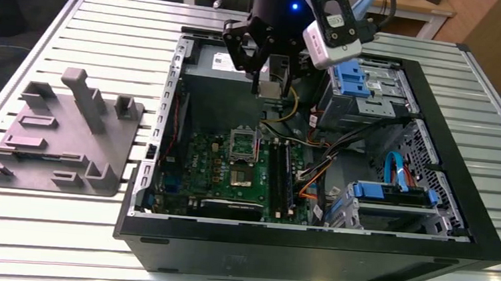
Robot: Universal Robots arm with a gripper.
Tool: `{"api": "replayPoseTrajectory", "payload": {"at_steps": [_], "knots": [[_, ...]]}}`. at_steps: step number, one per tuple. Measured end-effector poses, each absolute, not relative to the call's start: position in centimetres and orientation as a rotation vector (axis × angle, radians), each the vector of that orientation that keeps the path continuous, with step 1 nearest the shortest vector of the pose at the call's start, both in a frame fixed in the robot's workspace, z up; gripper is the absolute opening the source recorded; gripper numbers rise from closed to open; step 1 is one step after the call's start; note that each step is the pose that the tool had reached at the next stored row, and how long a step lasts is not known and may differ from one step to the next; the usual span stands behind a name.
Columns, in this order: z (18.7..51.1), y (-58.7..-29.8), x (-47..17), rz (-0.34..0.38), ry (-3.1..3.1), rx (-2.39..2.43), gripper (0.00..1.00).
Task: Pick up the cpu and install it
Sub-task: 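Pick up the cpu and move it towards the insertion slot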
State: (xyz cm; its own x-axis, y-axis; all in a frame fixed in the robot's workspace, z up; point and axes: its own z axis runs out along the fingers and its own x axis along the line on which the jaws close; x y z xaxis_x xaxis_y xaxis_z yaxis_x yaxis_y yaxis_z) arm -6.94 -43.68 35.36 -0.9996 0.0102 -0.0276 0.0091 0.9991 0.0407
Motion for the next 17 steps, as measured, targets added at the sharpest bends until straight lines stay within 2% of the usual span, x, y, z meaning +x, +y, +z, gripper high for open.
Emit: {"api": "replayPoseTrajectory", "payload": {"at_steps": [17], "knots": [[35.12,-44.06,-6.94,0.04,3.113,0.015,0.47]]}}
